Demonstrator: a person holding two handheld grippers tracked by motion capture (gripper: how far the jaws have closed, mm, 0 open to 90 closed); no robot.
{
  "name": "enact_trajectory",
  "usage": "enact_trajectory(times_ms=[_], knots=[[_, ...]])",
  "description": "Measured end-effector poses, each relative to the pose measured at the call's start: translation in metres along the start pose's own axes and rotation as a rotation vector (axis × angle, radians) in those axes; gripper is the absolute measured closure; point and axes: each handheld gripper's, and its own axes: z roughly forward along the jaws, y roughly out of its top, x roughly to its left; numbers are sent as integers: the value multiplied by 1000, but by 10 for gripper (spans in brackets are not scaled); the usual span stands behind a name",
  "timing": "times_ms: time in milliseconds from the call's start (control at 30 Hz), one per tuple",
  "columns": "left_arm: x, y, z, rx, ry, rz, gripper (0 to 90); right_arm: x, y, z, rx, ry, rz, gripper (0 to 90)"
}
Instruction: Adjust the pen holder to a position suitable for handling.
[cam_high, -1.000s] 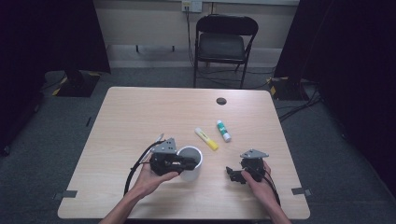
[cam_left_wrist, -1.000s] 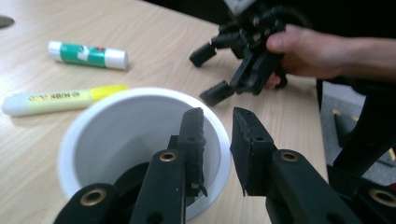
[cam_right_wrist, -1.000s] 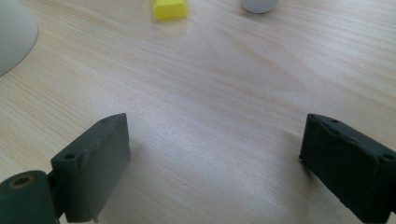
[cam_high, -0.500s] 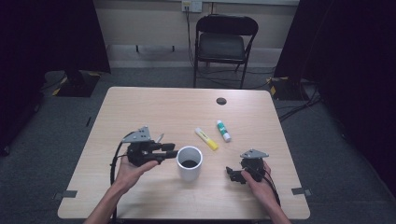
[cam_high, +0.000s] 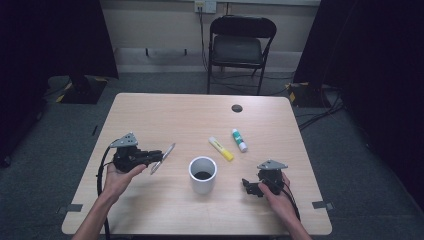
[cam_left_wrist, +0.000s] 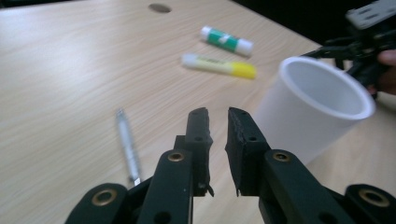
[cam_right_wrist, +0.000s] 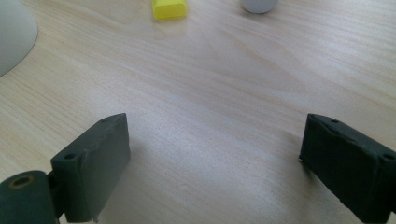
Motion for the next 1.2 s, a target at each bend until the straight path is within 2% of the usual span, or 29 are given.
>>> enact_trajectory(times_ms=[100,133,200,267,500,667,867,933,1033,1200], knots=[[6,-5,1,17,12,-10,833,0,0,0,0,-1,0,74],[11,-9,2,28,16,-28,833,0,0,0,0,-1,1,74],[20,-14,5,67,28,-31,872,0,0,0,0,-1,0,73],[24,-17,9,96,50,-34,873,0,0,0,0,-1,0,73],[34,-28,17,101,46,-87,850,0,0,0,0,-1,1,73],[35,-35,24,146,52,-83,823,0,0,0,0,-1,0,73],[32,-35,28,165,65,-66,802,0,0,0,0,-1,0,73],[30,-34,27,148,61,-74,802,0,0,0,0,0,0,73],[30,-34,29,154,66,-65,801,0,0,0,1,0,0,73],[32,-36,34,185,93,-52,801,0,0,0,0,0,0,73]])
